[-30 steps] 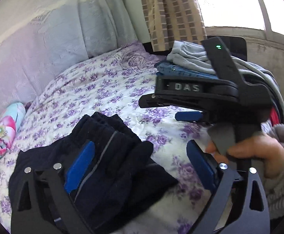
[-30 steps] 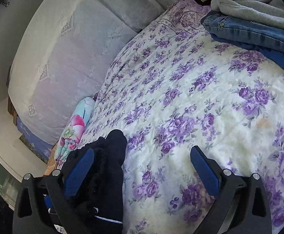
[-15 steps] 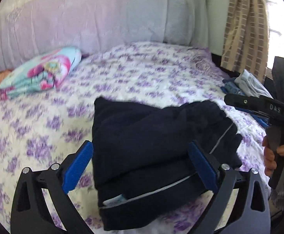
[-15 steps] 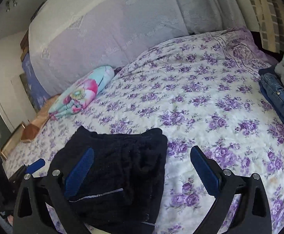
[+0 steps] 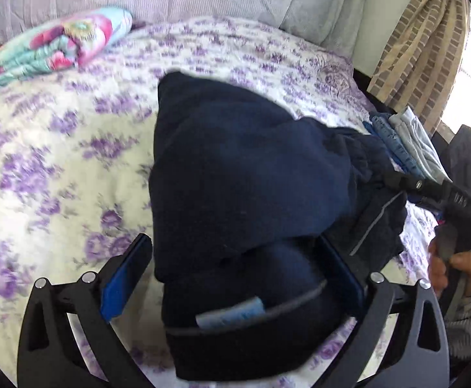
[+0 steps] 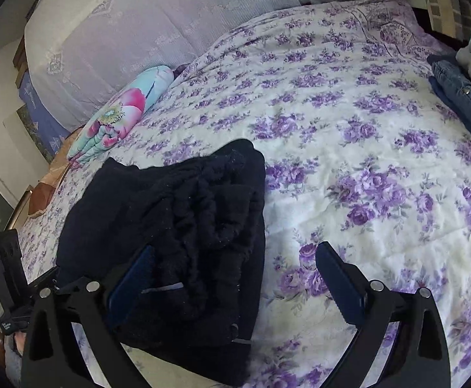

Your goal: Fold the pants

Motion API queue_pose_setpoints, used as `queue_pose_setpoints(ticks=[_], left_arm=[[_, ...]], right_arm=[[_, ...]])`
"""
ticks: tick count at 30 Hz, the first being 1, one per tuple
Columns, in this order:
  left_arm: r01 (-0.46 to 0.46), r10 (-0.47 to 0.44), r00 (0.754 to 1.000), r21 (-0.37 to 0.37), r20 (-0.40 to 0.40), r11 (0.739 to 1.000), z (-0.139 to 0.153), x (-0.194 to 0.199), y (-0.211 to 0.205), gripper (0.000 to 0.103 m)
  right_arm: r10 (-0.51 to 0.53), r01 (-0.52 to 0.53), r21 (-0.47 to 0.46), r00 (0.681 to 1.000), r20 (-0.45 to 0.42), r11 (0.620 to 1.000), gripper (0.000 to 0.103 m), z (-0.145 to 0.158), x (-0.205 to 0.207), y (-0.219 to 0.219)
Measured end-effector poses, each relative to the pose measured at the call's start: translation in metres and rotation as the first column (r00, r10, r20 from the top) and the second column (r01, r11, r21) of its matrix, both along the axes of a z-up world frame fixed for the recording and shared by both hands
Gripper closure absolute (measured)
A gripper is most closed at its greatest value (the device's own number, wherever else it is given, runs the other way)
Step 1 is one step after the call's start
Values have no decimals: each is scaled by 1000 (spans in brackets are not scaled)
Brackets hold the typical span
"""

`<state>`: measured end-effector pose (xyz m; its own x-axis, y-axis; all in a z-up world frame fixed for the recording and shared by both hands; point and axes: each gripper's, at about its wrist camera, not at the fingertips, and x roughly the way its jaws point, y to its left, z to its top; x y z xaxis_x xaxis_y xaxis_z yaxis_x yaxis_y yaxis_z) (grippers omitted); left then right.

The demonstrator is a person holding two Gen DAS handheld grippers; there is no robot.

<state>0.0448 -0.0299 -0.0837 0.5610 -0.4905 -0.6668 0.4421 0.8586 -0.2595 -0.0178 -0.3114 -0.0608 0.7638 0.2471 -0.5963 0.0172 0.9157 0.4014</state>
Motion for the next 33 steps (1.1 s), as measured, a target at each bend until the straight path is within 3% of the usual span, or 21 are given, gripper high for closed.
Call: queue_pose_setpoints(ticks=[3,7,10,12,15,18,21,25,30,33], left_arm=[[-39,42,995,-38,87,999,24,-15,12,5],[2,15,986,-103,169,995,53,-26,12,5],[48,-47,980,2,194,999,52,-23,-14,5],[39,-54,985,91,166,995,38,-15,-30,5],[20,-67,979,232,195,972,13,-15,-47,5],[16,-73,975,262,212,965,10,-20,-50,5],[28,-71,981,227,180,973,6,-14,-44,4],[35,-76,979,211,190,977,9,-16,-41,5],[31,-47,986,99,160,995,25,-17,-7,5],[-22,23,998,-16,58,1000,24,-4,26,5]], right_arm=[[47,-50,33,995,86,998,4,35,3,5],[195,-217,167,971,142,962,4,61,27,28],[252,-275,238,960,123,932,4,56,52,46],[235,-244,229,970,67,942,4,42,68,48],[222,-217,201,975,-2,955,4,10,88,41],[263,-262,87,965,6,961,4,0,91,49],[264,-264,42,964,1,964,4,1,88,55],[234,-237,141,971,43,961,4,7,83,41],[192,-215,224,974,117,951,4,28,42,13],[127,-139,288,990,60,948,4,19,21,-22]])
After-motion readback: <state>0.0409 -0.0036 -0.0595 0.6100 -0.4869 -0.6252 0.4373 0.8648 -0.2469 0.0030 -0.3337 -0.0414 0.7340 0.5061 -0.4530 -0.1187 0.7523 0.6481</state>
